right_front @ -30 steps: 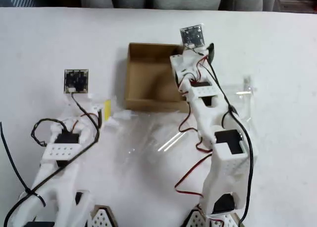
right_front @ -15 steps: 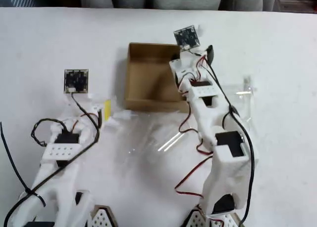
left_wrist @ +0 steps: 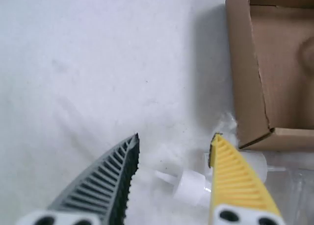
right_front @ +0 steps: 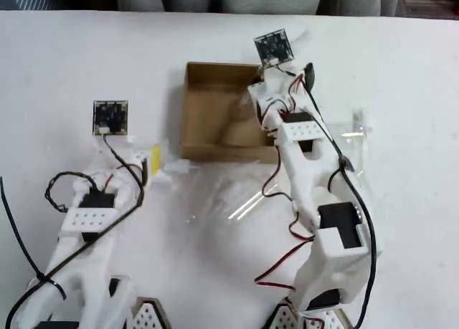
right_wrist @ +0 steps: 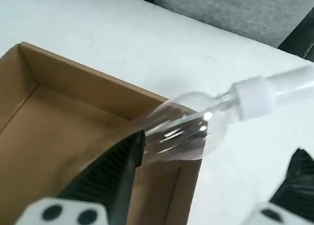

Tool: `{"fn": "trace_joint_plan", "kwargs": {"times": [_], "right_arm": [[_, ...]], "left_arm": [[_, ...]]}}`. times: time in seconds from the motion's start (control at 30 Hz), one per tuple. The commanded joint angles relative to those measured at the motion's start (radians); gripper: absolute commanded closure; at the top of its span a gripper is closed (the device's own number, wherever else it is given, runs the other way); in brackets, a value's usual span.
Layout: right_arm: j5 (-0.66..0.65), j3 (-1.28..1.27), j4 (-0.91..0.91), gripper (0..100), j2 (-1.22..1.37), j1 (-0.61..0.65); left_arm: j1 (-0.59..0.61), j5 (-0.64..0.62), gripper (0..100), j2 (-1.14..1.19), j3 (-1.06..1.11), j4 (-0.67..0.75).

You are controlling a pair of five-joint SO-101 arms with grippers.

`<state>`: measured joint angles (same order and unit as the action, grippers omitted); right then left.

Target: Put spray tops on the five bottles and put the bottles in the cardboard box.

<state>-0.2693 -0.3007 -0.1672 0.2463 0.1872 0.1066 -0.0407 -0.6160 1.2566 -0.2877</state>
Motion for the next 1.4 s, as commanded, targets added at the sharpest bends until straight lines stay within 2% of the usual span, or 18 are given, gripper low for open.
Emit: {"fn": "trace_joint_plan", "kwargs": {"times": [0.0, 0.17, 0.37, 0.6, 0.73, 0.87, 1.03, 1.23, 1.37], "right_arm": [[-0.011, 0.011, -0.004, 61.6, -0.065, -0.001], [-0.005, 0.009, -0.012, 61.6, -0.073, -0.005], [-0.002, 0.009, -0.17, 61.6, -0.134, 0.001], [0.144, 0.009, -0.389, 61.8, -0.295, -0.013], [0.304, 0.015, -0.45, 61.8, -0.374, -0.054], [0.453, 0.02, -0.424, 61.8, -0.397, -0.11], [0.605, 0.011, -0.403, 61.8, -0.374, -0.122], [0.884, 0.018, -0.401, 61.8, -0.321, -0.142], [1.007, 0.018, -0.311, 61.9, -0.269, -0.18]], "left_arm": [[0.013, 0.009, 77, -0.033, -0.009, 0.035], [0.013, 0.009, 77, -0.033, -0.009, 0.035], [0.013, 0.009, 77, -0.033, -0.009, 0.035], [0.013, 0.009, 77, -0.028, -0.009, 0.035], [0.012, 0.009, 77, -0.028, -0.009, 0.035], [0.008, 0.009, 77, -0.028, -0.009, 0.035], [0.008, 0.009, 77, -0.028, -0.009, 0.035], [0.007, 0.009, 77, -0.028, -0.009, 0.035], [0.005, 0.009, 77, -0.028, -0.009, 0.035]]}}
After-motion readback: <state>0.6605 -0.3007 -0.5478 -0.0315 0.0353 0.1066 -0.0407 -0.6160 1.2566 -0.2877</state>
